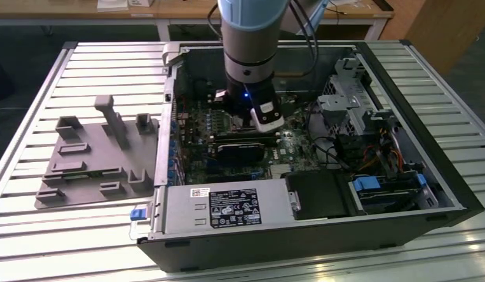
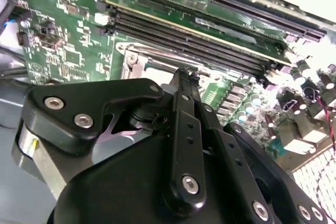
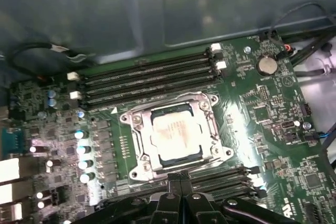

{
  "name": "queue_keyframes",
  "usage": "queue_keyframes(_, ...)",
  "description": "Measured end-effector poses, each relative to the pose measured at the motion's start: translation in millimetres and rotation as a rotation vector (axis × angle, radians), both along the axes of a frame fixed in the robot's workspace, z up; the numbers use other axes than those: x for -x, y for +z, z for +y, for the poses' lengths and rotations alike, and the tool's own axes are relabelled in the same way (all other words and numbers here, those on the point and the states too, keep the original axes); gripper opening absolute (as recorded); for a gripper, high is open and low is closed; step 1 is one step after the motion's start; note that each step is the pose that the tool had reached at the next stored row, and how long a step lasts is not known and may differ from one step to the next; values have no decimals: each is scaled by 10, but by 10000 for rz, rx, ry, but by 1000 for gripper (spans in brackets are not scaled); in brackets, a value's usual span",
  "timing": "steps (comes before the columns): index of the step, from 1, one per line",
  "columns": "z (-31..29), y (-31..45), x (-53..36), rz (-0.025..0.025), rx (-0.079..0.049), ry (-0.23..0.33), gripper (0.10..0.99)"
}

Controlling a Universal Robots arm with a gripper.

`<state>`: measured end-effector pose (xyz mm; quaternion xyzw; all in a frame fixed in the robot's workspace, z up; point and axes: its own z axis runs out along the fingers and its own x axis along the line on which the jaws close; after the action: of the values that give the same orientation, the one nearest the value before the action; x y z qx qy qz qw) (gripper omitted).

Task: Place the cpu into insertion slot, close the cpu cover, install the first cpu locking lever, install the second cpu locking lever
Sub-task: 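Install the second cpu locking lever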

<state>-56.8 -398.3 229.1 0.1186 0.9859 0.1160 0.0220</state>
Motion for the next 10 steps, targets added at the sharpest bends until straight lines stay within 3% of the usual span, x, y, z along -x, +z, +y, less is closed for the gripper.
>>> queue_keyframes(4,59,-11,-47,57,279,-3,102)
queue_keyframes(10,203,-41,-77,105,397,0,102)
